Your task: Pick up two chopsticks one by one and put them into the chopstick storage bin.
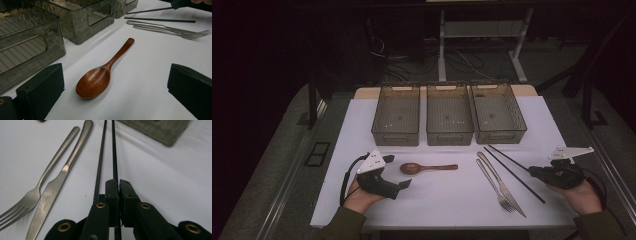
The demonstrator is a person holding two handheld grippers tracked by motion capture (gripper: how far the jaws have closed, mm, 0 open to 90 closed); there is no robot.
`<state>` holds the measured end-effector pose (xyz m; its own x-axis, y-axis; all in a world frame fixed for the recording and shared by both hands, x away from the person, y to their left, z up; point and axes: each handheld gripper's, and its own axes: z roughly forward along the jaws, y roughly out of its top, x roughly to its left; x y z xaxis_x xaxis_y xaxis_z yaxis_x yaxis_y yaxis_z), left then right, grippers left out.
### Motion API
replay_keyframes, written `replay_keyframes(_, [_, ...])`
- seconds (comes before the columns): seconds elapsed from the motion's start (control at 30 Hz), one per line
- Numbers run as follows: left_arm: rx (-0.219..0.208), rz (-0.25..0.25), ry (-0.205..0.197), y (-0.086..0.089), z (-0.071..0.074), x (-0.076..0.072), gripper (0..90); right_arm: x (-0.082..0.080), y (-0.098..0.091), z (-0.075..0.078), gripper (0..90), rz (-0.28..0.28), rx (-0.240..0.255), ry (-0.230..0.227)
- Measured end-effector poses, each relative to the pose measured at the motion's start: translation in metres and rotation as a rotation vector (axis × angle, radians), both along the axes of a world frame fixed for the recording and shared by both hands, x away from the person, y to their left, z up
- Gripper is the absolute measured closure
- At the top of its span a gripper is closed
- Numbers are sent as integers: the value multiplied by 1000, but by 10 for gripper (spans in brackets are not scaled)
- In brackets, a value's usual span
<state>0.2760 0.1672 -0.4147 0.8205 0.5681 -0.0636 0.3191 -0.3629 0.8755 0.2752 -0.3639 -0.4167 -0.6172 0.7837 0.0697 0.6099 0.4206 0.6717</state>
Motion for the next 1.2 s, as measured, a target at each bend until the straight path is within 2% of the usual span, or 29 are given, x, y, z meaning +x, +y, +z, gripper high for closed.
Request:
replay_keyframes(0.17, [0,-4,1,0,0,0,0,-2,0,7,849,21,47,-15])
replay_keyframes(0.53, [-1,-7,5,-1,-1,0,0,-3,2,21,848,54,86,-43])
replay_keyframes(0.7, [2,-10,7,-2,-2,0,0,2,6,29,849,66,110,-61])
replay_keyframes(1.03, [-12,-9,6,-4,-3,0,0,15,19,38,848,95,116,-79])
replay_keyframes(1.2, [-6,-10,5,-4,-3,0,1,21,27,40,848,101,115,-79])
